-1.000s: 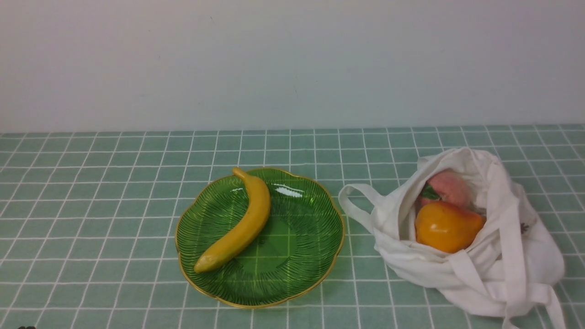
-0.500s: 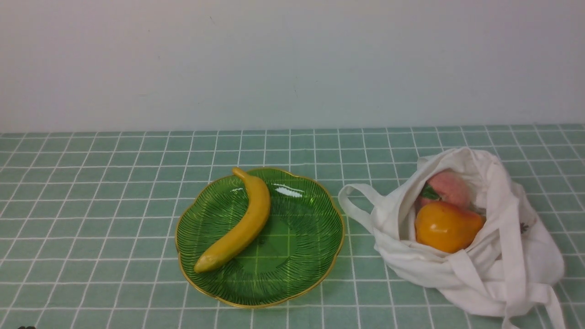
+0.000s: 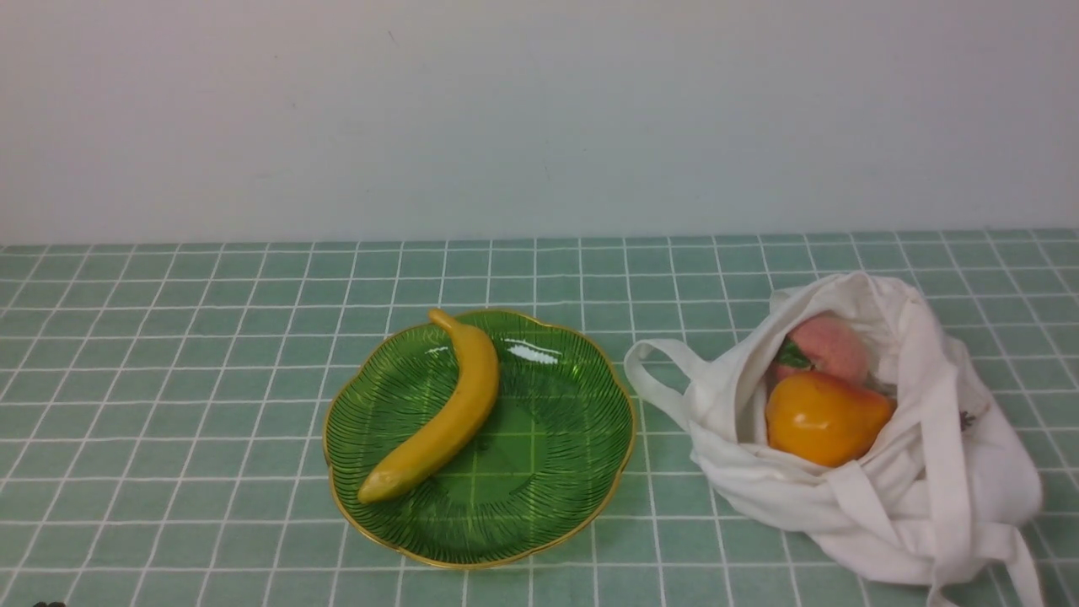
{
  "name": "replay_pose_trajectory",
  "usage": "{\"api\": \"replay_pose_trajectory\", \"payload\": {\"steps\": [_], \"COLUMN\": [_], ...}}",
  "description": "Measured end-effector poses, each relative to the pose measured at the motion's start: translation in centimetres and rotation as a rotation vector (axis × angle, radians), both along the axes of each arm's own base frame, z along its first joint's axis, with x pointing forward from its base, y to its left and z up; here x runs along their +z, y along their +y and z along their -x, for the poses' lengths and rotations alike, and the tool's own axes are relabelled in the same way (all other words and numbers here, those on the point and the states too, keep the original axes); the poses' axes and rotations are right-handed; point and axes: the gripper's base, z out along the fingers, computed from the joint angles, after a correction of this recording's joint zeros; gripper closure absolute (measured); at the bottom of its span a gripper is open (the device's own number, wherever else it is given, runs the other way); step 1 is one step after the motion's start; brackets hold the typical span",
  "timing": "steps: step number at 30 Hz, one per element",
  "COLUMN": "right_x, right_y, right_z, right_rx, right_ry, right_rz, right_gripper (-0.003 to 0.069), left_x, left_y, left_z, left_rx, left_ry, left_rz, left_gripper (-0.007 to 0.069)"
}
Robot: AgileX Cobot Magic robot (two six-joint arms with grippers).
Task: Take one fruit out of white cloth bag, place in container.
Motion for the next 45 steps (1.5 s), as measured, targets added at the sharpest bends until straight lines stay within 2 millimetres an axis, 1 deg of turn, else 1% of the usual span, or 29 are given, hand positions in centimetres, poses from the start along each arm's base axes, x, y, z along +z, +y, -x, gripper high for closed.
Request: {"api": "replay_pose_trajectory", "payload": {"steps": [4,9,45], "right_x": [-0.02,-0.02,-0.02], "right_y": [0.1,0.25,0.26], "right_z": [0.0,0.01,0.01], "right_rx": [0.013,0.047,0.052], "right_ry": [-0.001,-0.001,0.0], "right_rz": [-0.014,0.022,0.048], "right_gripper": [0.0673,0.0673,0.0673], "left_x": [0.0,0.0,0.0], "left_y": [0.0,0.0,0.0], "left_z": [0.0,0.0,0.0], "left_rx": [0.0,0.0,0.0], "left_ry": [0.0,0.0,0.0], "left_rz": [0.0,0.0,0.0], "left_gripper": [0.0632,0.0632,0.0632]}}
